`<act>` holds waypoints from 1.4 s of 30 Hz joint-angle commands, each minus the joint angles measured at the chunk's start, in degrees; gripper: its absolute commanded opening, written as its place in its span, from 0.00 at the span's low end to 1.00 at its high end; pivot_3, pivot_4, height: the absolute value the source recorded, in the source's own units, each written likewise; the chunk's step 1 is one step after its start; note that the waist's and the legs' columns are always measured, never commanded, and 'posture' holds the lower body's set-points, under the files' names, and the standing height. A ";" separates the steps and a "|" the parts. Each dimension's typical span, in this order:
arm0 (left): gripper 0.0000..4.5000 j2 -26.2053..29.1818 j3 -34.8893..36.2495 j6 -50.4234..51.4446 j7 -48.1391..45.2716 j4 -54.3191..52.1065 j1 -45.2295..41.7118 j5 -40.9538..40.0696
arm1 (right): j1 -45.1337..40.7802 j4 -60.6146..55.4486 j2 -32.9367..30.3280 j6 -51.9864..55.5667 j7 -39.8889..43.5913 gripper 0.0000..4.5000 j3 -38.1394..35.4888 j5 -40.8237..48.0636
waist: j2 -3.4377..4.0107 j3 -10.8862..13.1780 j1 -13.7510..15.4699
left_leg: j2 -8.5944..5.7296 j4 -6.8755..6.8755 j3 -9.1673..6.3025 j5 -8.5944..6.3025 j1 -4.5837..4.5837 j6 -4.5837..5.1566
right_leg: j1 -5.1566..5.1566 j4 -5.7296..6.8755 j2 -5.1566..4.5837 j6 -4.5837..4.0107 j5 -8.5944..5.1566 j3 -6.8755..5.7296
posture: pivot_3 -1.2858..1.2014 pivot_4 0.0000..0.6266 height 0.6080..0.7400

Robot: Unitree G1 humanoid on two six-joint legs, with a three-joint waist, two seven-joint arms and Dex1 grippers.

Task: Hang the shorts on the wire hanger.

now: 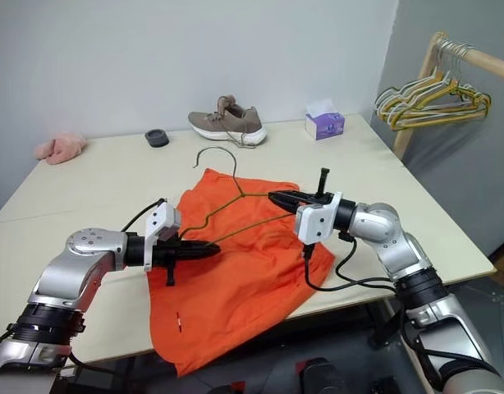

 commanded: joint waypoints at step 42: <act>0.15 2.59 -1.81 -6.66 -2.63 -7.08 1.47 4.21 | -8.30 -8.33 -10.97 55.27 30.46 0.00 9.56 4.89 | 0.05 0.12 -0.16 | 0.04 -0.04 -0.01 -0.01 -0.13 0.00 | -0.16 0.02 0.00 -0.03 -0.12 -0.10 | 0.44 0.06 1.00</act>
